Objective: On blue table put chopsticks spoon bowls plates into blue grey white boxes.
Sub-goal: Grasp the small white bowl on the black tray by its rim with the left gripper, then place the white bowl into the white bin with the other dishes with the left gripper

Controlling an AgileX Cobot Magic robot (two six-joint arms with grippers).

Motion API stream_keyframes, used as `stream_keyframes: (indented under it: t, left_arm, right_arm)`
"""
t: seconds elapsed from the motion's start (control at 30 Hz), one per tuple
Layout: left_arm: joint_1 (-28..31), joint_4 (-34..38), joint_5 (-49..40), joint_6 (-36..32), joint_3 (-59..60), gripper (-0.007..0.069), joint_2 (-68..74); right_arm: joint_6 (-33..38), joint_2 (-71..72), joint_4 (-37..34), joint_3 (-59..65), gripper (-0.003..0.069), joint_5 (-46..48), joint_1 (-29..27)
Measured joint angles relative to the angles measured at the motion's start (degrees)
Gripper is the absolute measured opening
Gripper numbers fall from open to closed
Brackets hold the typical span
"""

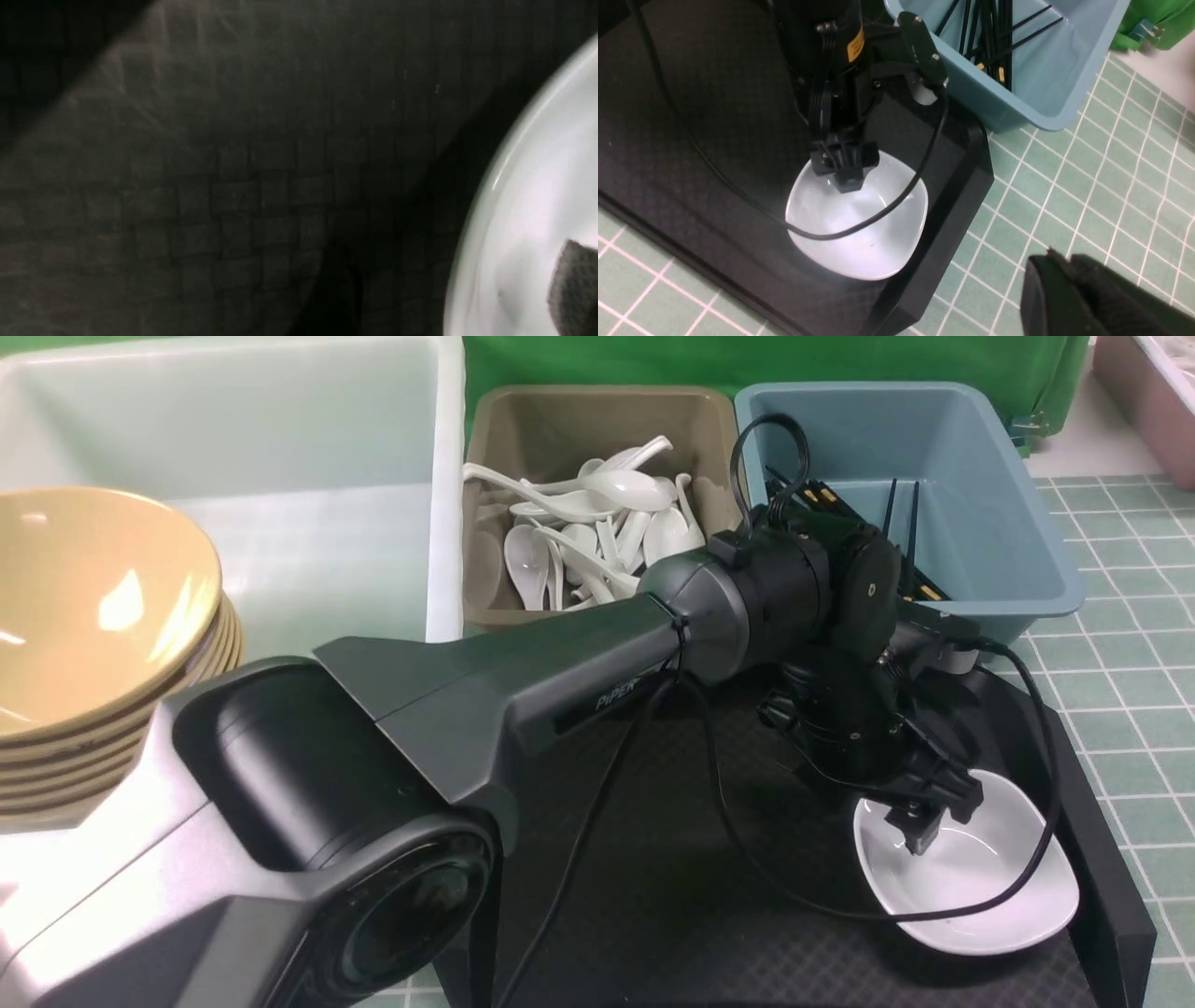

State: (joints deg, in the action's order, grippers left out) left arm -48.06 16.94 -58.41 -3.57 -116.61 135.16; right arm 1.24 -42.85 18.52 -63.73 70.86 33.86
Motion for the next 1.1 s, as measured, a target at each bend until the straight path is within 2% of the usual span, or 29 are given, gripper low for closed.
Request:
stream_keyframes:
  t: [0.1,0.13,0.17,0.2,0.23,0.4,0.6,0.8,0.87,0.9,1.03,1.1]
  left_arm:
    - [0.0,1.12,0.19,0.06,-0.07,0.0243,0.51]
    - [0.0,1.18,0.19,0.06,-0.07,0.0227,0.51]
    - [0.0,1.39,-0.23,-0.24,-0.07,0.0122,0.55]
    - [0.0,1.87,-0.23,-0.24,-0.07,0.0105,0.49]
    - [0.15,3.17,-0.59,-0.86,-0.18,0.0055,-0.48]
    - [0.98,1.82,-3.65,-2.77,0.07,0.0006,-5.27]
    - [8.59,-2.01,-9.91,-4.52,0.31,0.0006,-20.25]
    - [20.18,-3.44,-12.38,-4.58,6.41,0.0006,-34.27]
    - [26.26,-3.72,-12.72,-4.75,12.58,0.0006,-41.35]
    - [27.44,-3.86,-12.72,-4.75,13.87,0.0006,-42.55]
    - [40.63,-4.52,-10.5,-5.19,28.55,0.0006,-54.3]
    - [43.97,-4.54,-9.16,-5.33,32.1,0.0006,-57.04]
  right_arm:
    - [-0.05,0.0,0.0,0.0,0.0091,0.21,0.0]
    - [-0.05,0.0,0.0,0.0,0.0092,0.21,0.0]
    - [-0.05,0.0,0.0,0.0,0.0093,0.16,0.0]
    - [-0.05,0.0,0.0,0.0,0.0094,0.04,0.0]
    - [-0.05,0.0,-0.05,0.0,0.0096,-0.88,0.0]
    - [0.71,-0.42,-2.04,-0.62,0.0097,-3.58,0.0]
    - [11.0,-9.73,-14.73,-9.23,0.0049,-4.86,0.0]
    - [18.61,-20.4,-24.07,-18.26,0.0044,-5.35,0.36]
    - [20.71,-25.16,-26.7,-22.01,0.0044,-5.52,3.1]
    - [21.01,-25.92,-26.78,-22.29,0.0044,-5.52,3.41]
    - [22.01,-33.94,-26.88,-28.13,0.0044,-6.4,10.74]
    - [22.18,-35.87,-26.64,-29.46,0.0044,-6.6,12.7]
